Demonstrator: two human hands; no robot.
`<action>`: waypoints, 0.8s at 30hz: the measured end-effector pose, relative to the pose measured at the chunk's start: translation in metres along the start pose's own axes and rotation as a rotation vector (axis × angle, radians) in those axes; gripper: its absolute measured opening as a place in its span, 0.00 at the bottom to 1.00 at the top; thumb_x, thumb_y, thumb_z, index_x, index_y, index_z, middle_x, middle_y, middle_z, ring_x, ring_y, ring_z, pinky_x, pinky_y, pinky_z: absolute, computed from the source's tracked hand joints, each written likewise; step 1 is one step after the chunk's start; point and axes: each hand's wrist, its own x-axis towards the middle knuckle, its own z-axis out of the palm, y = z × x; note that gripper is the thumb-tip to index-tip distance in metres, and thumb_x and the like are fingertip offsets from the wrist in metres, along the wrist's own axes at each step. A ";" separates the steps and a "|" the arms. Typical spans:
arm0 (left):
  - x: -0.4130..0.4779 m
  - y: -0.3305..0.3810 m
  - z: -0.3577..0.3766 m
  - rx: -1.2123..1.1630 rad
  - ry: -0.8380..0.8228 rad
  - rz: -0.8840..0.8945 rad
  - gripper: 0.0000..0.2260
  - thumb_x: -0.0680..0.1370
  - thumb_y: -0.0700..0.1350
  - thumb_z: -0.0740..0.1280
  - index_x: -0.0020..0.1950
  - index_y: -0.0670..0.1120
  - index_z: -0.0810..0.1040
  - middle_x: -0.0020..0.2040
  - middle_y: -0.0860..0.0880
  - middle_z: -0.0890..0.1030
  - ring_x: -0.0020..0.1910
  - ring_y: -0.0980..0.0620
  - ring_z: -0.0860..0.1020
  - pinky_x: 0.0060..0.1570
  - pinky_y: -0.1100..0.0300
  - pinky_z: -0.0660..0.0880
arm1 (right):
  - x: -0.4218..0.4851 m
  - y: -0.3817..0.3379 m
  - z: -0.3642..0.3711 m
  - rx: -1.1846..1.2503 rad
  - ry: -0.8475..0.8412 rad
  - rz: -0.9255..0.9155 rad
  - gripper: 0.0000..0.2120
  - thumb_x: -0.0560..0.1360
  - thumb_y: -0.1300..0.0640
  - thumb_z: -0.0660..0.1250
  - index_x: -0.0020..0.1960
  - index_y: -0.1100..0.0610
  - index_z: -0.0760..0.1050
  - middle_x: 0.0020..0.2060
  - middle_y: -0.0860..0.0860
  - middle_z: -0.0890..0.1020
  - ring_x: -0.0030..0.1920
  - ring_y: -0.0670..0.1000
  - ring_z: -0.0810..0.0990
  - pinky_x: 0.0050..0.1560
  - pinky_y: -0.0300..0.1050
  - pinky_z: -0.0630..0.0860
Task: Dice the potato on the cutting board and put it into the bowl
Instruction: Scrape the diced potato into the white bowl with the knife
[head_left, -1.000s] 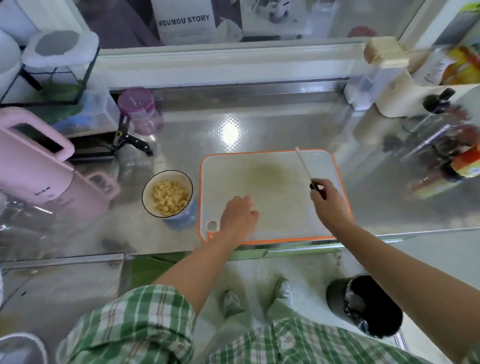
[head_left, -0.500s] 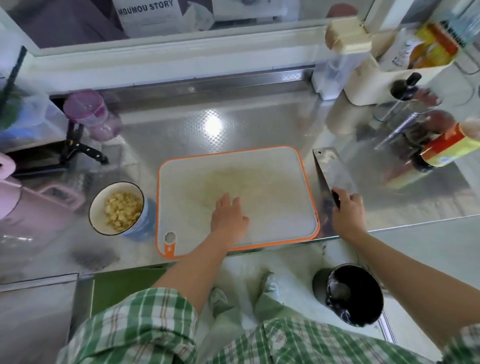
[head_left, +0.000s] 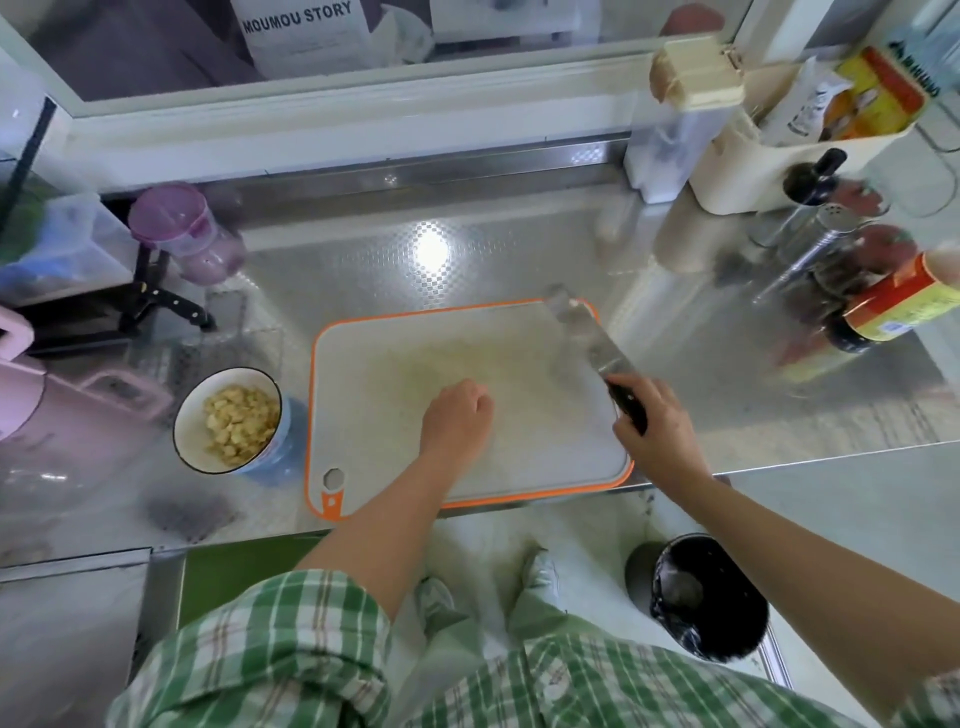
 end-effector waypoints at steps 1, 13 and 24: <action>0.000 0.005 -0.003 -0.207 -0.036 -0.054 0.10 0.79 0.47 0.59 0.45 0.43 0.76 0.47 0.38 0.80 0.46 0.41 0.77 0.48 0.51 0.73 | 0.000 -0.009 0.003 0.015 -0.045 -0.061 0.23 0.66 0.62 0.62 0.61 0.54 0.77 0.46 0.56 0.77 0.44 0.52 0.75 0.45 0.37 0.68; -0.016 -0.038 -0.069 -0.925 0.416 -0.368 0.17 0.80 0.57 0.53 0.50 0.46 0.73 0.44 0.41 0.78 0.40 0.42 0.78 0.44 0.49 0.75 | -0.004 -0.121 0.044 0.483 -0.430 0.034 0.05 0.78 0.61 0.63 0.43 0.56 0.74 0.27 0.54 0.73 0.26 0.52 0.69 0.27 0.46 0.69; -0.045 -0.102 -0.125 -1.652 0.219 -0.386 0.08 0.82 0.40 0.59 0.50 0.40 0.77 0.46 0.44 0.80 0.45 0.49 0.79 0.52 0.55 0.77 | -0.011 -0.174 0.080 0.626 -0.783 0.268 0.10 0.78 0.66 0.56 0.38 0.60 0.68 0.28 0.55 0.69 0.22 0.51 0.64 0.24 0.41 0.61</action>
